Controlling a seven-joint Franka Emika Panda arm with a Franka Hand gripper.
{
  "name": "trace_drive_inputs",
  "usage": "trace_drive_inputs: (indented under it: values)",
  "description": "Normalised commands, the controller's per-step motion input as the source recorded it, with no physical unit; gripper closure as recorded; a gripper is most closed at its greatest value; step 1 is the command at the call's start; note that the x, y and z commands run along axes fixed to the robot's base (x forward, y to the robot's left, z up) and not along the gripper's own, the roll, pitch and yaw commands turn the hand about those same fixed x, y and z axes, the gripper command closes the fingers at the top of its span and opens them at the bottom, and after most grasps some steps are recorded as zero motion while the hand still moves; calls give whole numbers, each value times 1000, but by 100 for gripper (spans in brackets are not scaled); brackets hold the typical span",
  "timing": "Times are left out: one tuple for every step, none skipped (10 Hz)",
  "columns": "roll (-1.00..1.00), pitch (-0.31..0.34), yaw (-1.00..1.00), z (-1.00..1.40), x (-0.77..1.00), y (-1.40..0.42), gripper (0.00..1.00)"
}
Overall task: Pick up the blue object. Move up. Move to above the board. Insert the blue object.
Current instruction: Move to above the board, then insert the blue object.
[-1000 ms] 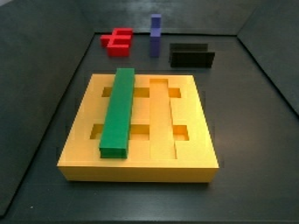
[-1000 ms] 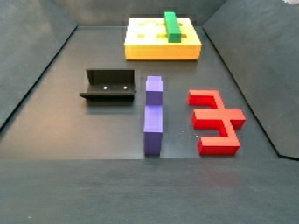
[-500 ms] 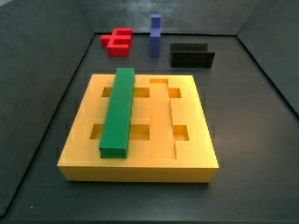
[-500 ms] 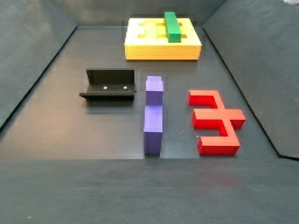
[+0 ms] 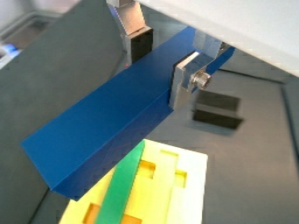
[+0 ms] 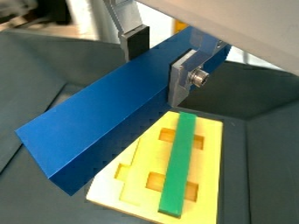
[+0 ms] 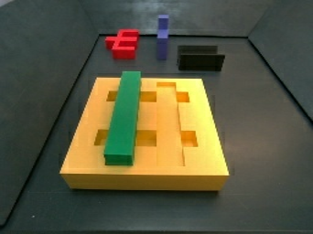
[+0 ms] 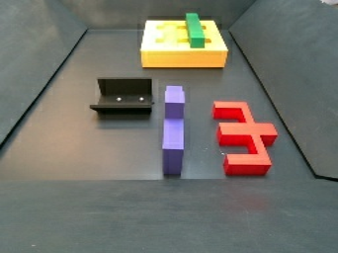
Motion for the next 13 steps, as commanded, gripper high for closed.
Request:
trace_drive_inputs:
  values:
    - [48, 173, 1000, 27, 68, -40, 100]
    - [58, 208, 1000, 29, 69, -38, 100]
    - [73, 258, 1000, 27, 78, -38, 100]
    - [80, 274, 879, 21, 84, -39, 100]
    - [77, 254, 700, 23, 84, -37, 100]
    - [70, 185, 334, 28, 73, -31, 100]
    - [66, 156, 238, 25, 68, -28, 100]
    - [-223, -160, 0, -403, 106, 0, 100]
    - [-301, -171, 37, -469, 234, 0, 100]
    - [-300, -176, 54, -480, 257, 0, 100]
    - [-291, -171, 74, -511, 280, 0, 100]
    - [-250, -144, 120, -631, 297, 31, 100]
    - [-11, -110, 257, -963, 100, -134, 100]
